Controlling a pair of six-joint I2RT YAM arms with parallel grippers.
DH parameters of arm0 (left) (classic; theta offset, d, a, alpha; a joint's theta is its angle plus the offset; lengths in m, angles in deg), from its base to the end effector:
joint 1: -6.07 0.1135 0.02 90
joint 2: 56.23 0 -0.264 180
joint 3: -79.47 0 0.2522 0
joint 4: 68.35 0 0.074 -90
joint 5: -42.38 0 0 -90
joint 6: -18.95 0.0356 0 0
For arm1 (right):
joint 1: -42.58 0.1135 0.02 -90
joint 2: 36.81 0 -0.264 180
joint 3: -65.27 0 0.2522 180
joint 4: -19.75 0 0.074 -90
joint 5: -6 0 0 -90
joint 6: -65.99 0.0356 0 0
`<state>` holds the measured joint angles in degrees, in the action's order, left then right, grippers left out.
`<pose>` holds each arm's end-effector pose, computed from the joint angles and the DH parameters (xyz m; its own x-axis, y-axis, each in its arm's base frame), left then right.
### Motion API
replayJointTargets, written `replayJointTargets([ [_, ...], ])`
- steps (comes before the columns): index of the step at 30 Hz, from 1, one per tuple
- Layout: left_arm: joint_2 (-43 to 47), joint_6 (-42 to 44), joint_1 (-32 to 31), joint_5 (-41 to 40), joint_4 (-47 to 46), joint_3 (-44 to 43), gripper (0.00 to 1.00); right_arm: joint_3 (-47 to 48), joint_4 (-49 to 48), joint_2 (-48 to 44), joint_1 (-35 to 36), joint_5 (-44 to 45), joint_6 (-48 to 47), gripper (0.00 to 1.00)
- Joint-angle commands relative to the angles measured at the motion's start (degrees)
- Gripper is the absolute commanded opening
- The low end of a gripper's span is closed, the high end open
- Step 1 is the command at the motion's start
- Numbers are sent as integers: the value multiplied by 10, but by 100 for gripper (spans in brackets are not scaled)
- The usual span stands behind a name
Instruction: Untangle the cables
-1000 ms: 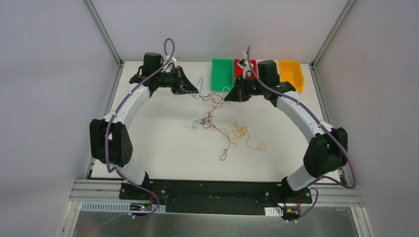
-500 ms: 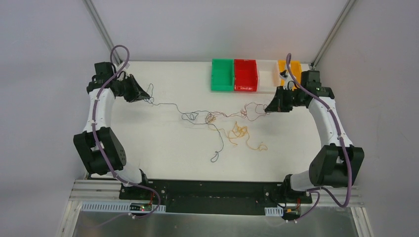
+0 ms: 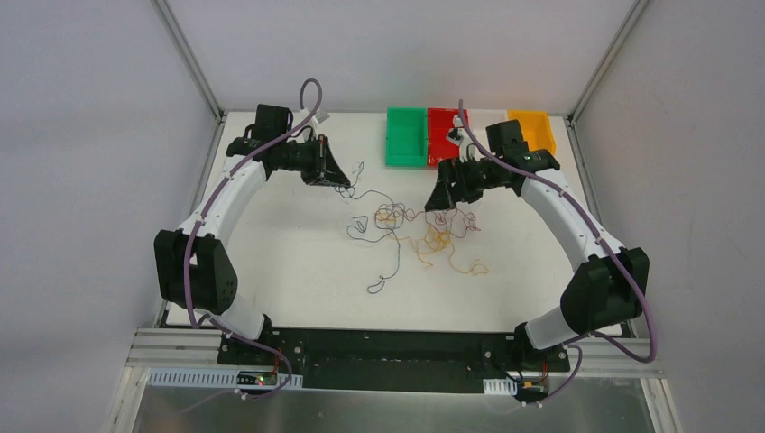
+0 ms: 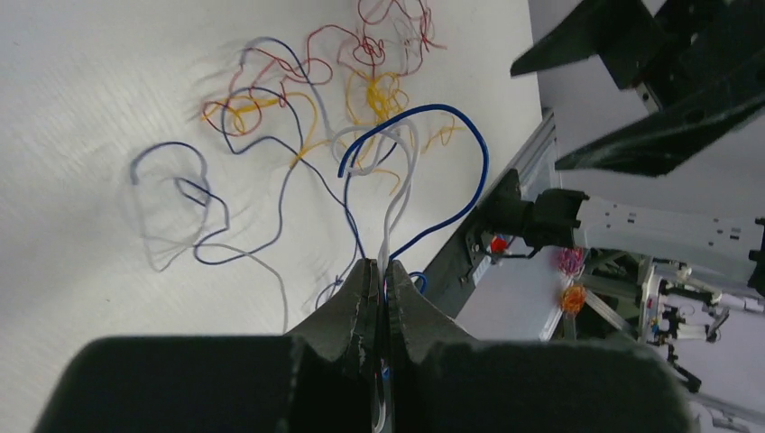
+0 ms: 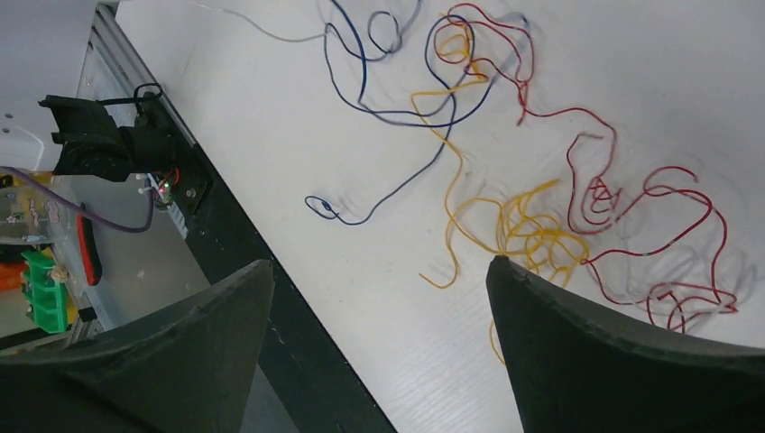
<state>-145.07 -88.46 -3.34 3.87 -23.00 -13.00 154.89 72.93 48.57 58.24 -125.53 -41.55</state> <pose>0.3290 -0.0828 0.3294 -0.8293 -0.0514 -0.5564 0.4505 0.5276 -0.7202 0.2982 0.1081 0.3194 -0.5050 -0.3759 -0.7770 -0.8113 0.5139 0.2787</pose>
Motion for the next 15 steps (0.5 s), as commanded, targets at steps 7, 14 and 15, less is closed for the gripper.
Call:
replayJointTargets([
  [7,-55,105,101,-155,18,-19,37,-7,156,25,-11,97,-149,75],
  [14,16,256,-17,-46,-27,69,73,-77,184,17,-58,116,-122,74],
  [15,13,243,-43,-44,-64,79,74,-74,188,27,-67,112,-109,72],
])
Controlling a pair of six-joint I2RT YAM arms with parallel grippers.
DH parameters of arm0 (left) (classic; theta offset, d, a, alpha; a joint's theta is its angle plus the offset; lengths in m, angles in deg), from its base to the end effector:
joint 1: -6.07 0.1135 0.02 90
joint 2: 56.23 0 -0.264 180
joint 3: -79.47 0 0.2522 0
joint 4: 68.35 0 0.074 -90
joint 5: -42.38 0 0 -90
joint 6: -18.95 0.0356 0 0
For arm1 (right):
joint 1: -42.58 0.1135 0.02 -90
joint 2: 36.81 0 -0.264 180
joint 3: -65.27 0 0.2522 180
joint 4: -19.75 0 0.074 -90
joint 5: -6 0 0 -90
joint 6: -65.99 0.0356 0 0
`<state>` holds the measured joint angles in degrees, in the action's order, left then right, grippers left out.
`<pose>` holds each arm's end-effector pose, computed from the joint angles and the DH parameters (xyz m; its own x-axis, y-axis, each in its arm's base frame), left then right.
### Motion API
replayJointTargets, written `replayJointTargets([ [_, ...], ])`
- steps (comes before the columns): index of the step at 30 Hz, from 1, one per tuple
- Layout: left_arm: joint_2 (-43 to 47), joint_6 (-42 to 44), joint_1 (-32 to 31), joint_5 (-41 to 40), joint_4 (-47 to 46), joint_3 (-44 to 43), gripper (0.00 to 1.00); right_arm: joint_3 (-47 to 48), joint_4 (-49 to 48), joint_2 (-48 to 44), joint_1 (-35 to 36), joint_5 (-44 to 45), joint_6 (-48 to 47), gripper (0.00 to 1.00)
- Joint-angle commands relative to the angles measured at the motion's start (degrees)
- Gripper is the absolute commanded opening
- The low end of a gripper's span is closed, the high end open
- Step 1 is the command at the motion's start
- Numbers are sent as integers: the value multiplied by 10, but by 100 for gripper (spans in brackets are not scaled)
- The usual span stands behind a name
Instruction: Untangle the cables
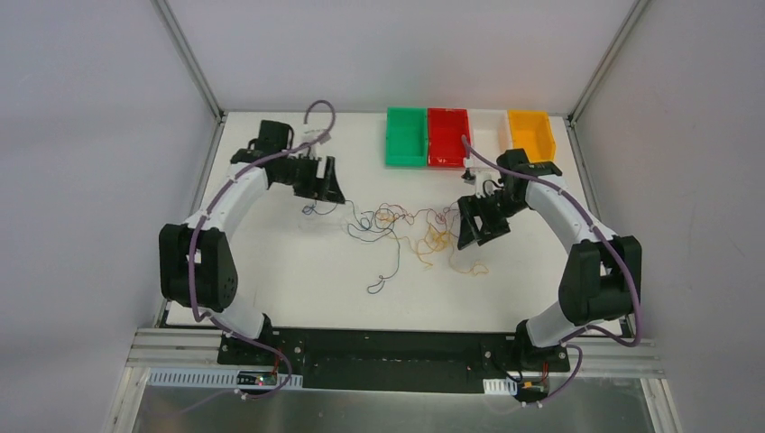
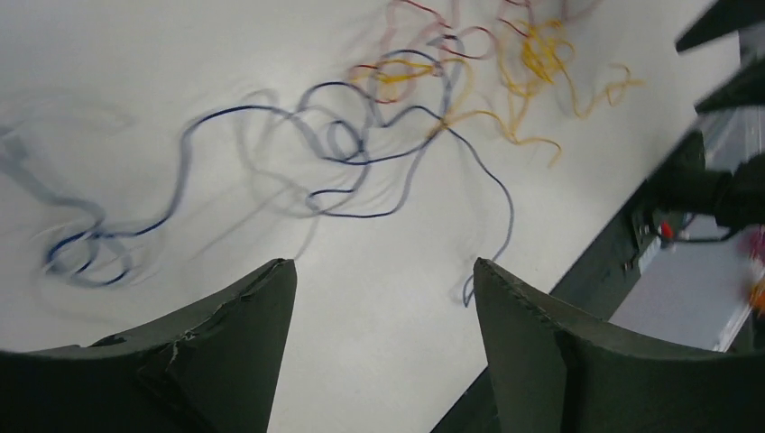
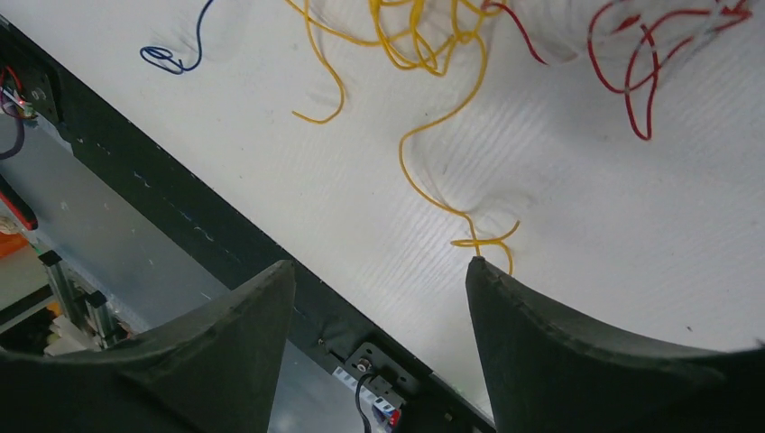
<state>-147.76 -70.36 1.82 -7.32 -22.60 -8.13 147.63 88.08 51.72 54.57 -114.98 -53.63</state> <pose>0.3415 -0.0485 0.2830 -0.7546 0.0653 -0.6529 0.4830 0.7288 -0.4853 0.2817 0.0786 0.2496 -0.6649 -0.5744 -0.4775 -0.7377 0.6053 0.2991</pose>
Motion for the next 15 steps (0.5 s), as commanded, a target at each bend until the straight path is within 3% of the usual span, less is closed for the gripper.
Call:
replayJointTargets([
  [1,33,49,-125,66,-105,38,74,5,47,6,-41,2,20,70],
  [8,-130,-153,-283,33,-290,-26,74,-22,89,19,-62,59,-52,66],
  [15,-261,-264,-357,-27,-345,-99,76,-74,1,7,-33,58,-36,70],
])
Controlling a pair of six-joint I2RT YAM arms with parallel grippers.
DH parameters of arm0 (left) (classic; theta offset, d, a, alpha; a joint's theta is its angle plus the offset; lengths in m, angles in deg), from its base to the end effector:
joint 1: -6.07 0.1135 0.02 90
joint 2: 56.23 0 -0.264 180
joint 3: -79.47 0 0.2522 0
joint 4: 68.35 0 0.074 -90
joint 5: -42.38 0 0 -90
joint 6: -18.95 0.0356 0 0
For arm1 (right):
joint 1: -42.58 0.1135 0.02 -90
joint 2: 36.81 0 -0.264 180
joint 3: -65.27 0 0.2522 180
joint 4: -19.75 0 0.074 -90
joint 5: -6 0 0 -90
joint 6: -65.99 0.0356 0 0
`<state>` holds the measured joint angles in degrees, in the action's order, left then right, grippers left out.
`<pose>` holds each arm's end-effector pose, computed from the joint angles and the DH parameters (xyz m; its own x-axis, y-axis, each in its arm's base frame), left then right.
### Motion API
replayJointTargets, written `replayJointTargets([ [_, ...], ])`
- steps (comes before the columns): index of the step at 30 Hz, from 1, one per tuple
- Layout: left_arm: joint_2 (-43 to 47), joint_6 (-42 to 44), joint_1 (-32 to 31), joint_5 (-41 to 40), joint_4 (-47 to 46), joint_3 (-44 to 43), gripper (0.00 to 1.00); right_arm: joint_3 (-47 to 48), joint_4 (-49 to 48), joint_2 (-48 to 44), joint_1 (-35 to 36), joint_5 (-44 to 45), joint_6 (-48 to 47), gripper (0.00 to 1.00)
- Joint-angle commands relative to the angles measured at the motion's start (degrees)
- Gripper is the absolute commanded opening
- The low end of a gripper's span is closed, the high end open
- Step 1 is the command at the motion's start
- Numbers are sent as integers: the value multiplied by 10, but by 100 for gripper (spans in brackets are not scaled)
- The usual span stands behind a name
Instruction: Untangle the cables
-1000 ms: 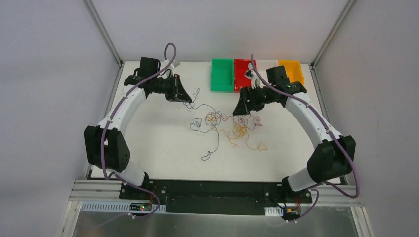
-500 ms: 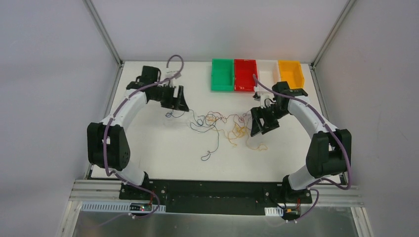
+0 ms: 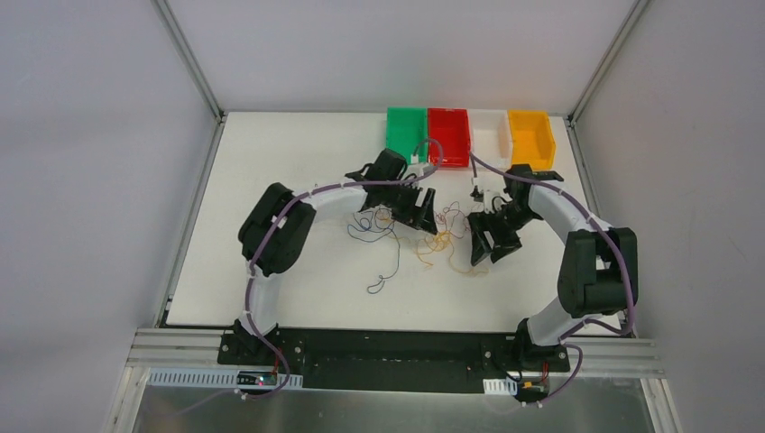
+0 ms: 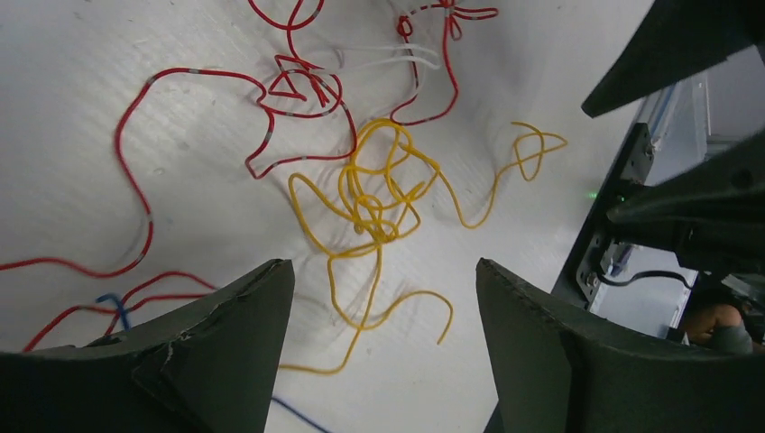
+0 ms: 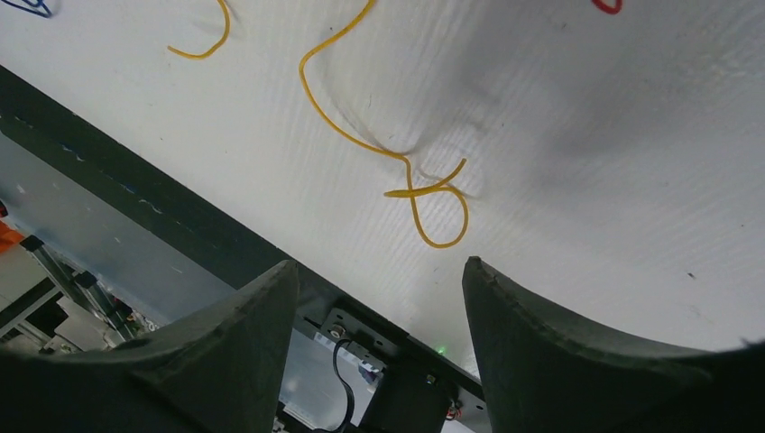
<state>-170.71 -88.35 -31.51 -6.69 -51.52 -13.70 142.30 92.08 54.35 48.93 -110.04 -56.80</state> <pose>0.3374 -0.2891 0.1998 -0.7257 0.2750 -0.6306 0.6842 0.3836 -0.6202 0.2730 0.0461 0.2101 -0.7655 -0.5748 -0.2892 -0.6434 0.6884 0.3349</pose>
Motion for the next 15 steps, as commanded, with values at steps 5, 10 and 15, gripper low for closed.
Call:
replayJointTargets([
  [5,-75,-125,-34,-71,-41,-45,68,-89,-147,-21,59,47,-9,59],
  [10,-46,-99,-11,-77,7,-4,1,-92,-149,-12,53,95,-41,6],
  [15,53,-33,93,-40,70,53,0,-97,-81,-56,-30,105,-105,0],
])
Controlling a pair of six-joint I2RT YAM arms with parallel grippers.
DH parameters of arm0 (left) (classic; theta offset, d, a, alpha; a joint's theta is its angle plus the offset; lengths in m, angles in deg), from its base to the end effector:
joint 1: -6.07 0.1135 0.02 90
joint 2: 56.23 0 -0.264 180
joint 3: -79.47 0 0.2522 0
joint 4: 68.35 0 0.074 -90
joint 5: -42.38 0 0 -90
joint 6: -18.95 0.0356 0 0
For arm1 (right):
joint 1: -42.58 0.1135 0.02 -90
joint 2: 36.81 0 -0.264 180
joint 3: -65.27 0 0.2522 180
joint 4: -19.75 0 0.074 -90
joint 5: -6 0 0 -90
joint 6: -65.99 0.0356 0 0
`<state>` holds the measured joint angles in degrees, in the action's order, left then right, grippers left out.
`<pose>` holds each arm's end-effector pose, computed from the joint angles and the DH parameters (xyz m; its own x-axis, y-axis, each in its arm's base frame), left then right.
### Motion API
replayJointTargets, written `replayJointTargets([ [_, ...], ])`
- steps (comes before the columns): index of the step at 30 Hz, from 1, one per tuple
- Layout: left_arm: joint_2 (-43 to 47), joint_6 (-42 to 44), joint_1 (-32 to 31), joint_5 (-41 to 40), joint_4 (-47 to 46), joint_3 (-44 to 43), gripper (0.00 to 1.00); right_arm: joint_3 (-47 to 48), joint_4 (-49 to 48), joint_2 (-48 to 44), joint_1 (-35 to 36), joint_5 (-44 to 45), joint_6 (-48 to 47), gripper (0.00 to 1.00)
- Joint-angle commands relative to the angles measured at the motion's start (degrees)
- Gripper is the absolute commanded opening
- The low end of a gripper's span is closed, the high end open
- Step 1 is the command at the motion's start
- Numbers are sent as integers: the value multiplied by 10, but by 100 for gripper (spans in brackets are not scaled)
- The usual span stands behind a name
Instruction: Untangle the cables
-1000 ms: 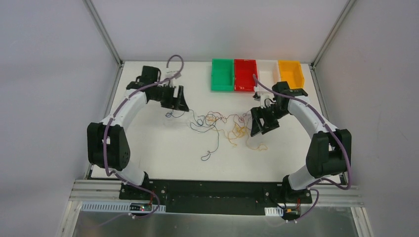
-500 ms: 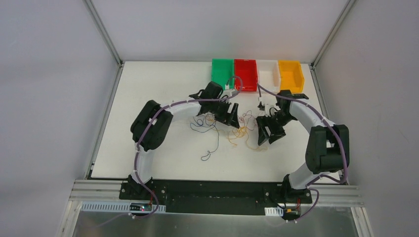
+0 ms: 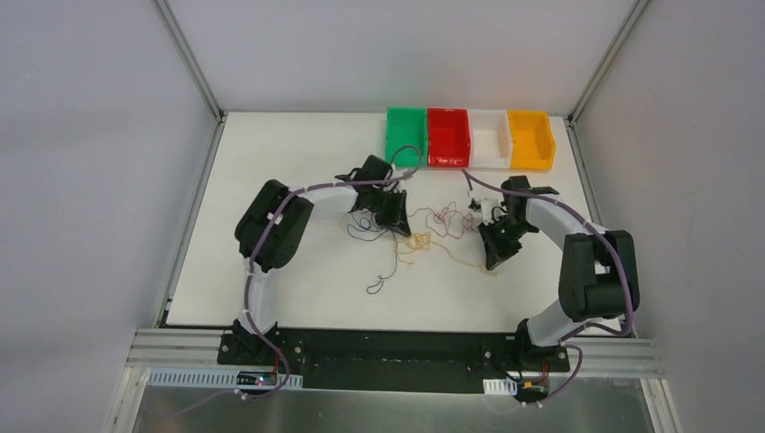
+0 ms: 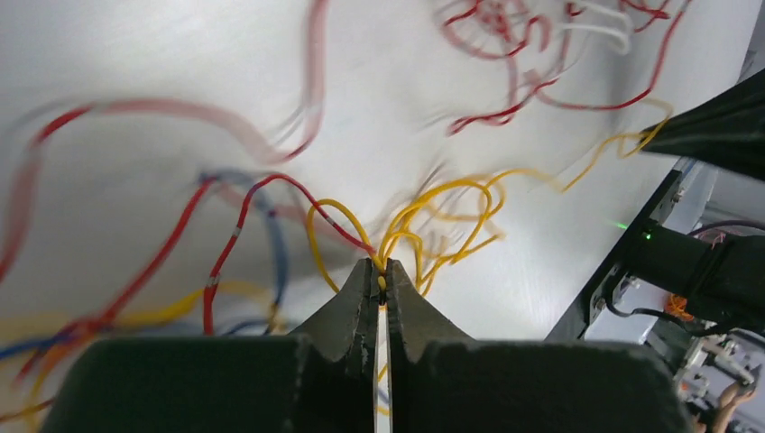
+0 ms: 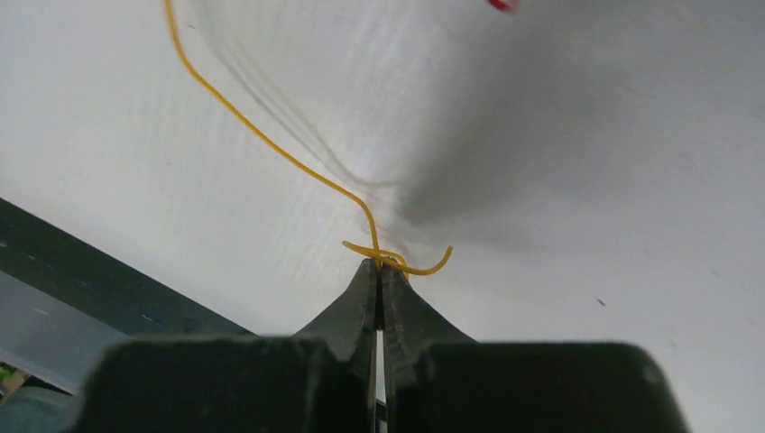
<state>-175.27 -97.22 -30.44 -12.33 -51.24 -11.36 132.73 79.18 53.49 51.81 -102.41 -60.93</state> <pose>0.3437 -0.2800 0.1518 -0.8711 0.1969 -0.4499 0.4768 0.5585 -0.6788 0.2630 0.0541 0.1728 -0.6653 -0.6856 -0.2955 -0.7427 0.6478 0.1694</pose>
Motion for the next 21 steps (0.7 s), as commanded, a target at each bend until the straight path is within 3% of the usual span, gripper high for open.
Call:
replayJointTargets([
  [1,120,73,105,19,84,41,0,0,60,-58,-79,32,-80,0],
  [10,196,208,268,22,206,92,0,62,128,-99,-212,44,-145,0],
  [18,201,235,327,14,221,128,0,216,205,-90,-269,-10,-138,0],
  [21,193,241,338,13,226,135,17,249,227,-90,-279,-17,-148,0],
])
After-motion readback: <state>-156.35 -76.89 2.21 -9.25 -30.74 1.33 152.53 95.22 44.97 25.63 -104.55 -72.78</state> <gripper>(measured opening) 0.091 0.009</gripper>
